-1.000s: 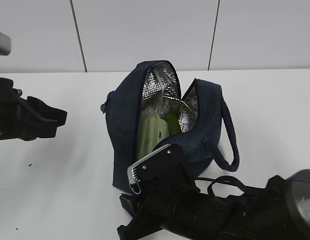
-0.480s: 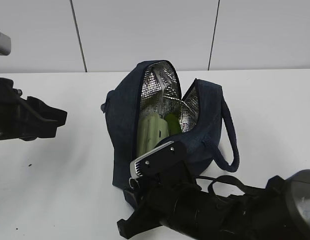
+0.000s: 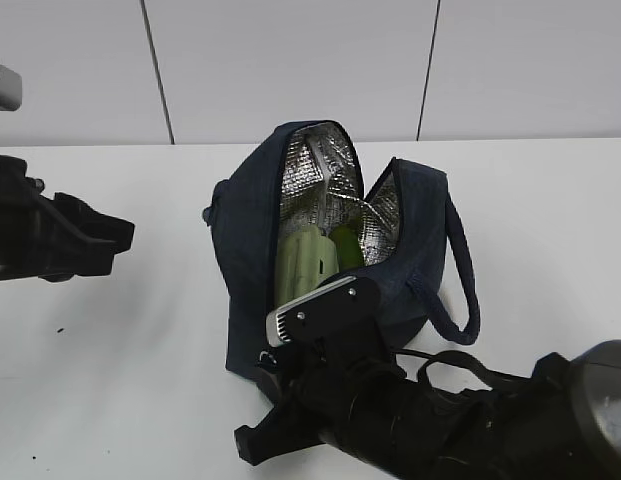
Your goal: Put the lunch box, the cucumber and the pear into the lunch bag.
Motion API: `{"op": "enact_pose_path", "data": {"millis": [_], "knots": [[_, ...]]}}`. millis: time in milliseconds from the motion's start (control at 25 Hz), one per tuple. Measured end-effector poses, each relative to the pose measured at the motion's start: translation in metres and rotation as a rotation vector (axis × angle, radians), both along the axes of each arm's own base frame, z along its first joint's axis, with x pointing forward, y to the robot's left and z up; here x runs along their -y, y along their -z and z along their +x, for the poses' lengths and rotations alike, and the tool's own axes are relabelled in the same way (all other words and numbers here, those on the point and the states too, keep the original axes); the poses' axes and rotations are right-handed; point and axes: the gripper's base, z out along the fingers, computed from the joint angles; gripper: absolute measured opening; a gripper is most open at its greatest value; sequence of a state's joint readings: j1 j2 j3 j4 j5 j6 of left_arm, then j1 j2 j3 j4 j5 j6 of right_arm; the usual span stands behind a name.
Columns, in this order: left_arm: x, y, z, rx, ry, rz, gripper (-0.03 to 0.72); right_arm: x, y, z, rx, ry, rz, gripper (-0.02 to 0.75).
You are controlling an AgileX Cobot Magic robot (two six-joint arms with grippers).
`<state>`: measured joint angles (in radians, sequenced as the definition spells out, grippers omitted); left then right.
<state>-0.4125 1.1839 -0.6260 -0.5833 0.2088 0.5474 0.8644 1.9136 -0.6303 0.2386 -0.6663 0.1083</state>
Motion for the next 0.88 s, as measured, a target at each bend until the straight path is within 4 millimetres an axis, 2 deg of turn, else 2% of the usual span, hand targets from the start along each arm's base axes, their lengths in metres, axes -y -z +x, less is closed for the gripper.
{"op": "enact_pose_path", "data": {"millis": [120, 480, 640, 880], "knots": [[0.000, 0.000, 0.000, 0.000, 0.000, 0.000, 0.256, 0.000, 0.000, 0.000, -0.002, 0.006, 0.001, 0.006], [0.000, 0.000, 0.000, 0.000, 0.000, 0.000, 0.256, 0.000, 0.003, -0.003, -0.048, -0.030, -0.046, 0.006], [0.000, 0.000, 0.000, 0.000, 0.000, 0.000, 0.256, 0.000, -0.011, -0.007, -0.065, -0.060, -0.061, 0.006], [0.000, 0.000, 0.000, 0.000, 0.000, 0.000, 0.256, 0.006, -0.047, -0.016, -0.050, -0.122, -0.087, 0.006]]}}
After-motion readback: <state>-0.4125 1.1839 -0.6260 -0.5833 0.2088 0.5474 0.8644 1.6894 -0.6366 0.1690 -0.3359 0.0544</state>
